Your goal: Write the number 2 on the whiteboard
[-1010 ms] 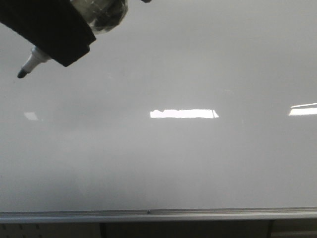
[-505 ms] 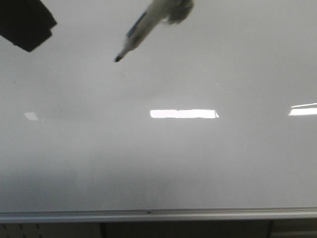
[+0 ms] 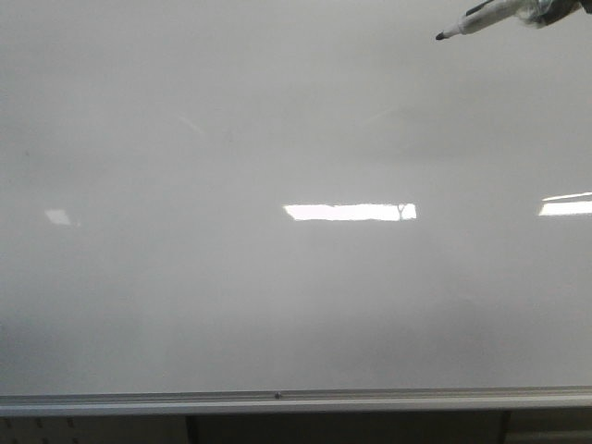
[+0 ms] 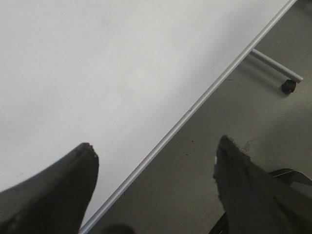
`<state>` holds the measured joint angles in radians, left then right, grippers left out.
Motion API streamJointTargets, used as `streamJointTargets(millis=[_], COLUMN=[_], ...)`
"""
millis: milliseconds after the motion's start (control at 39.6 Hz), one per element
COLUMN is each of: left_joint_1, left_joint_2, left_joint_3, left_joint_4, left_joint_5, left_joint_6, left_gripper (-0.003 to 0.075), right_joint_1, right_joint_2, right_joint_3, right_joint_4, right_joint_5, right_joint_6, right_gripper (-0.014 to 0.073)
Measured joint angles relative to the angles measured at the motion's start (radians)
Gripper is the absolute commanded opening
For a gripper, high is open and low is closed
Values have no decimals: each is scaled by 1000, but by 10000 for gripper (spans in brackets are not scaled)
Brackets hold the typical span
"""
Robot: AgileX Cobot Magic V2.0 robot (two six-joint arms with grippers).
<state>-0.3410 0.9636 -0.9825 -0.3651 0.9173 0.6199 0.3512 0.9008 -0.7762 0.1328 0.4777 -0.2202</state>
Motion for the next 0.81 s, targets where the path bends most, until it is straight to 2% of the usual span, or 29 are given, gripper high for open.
streamJointTargets(millis=[177, 278, 404, 530, 808], left_joint_1=[0, 0, 0, 0, 0], left_joint_2=[-1, -1, -1, -1, -1], left_joint_3=[0, 1, 1, 1, 1], left_joint_4=[-2, -2, -3, -3, -3], left_joint_5=[-30, -40, -48, -51, -53], left_joint_6=[0, 0, 0, 0, 0], left_gripper=[490, 490, 490, 490, 490], right_joint_1=[0, 0, 0, 0, 0], right_joint_2=[-60, -40, 12, 102, 287], right_joint_3=[293, 383, 403, 369, 237], right_joint_4=[11, 16, 28, 32, 32], right_joint_5=[-347, -513, -649, -719, -747], right_joint_6=[2, 2, 2, 2, -33], right_gripper=[-7, -7, -7, -7, -7])
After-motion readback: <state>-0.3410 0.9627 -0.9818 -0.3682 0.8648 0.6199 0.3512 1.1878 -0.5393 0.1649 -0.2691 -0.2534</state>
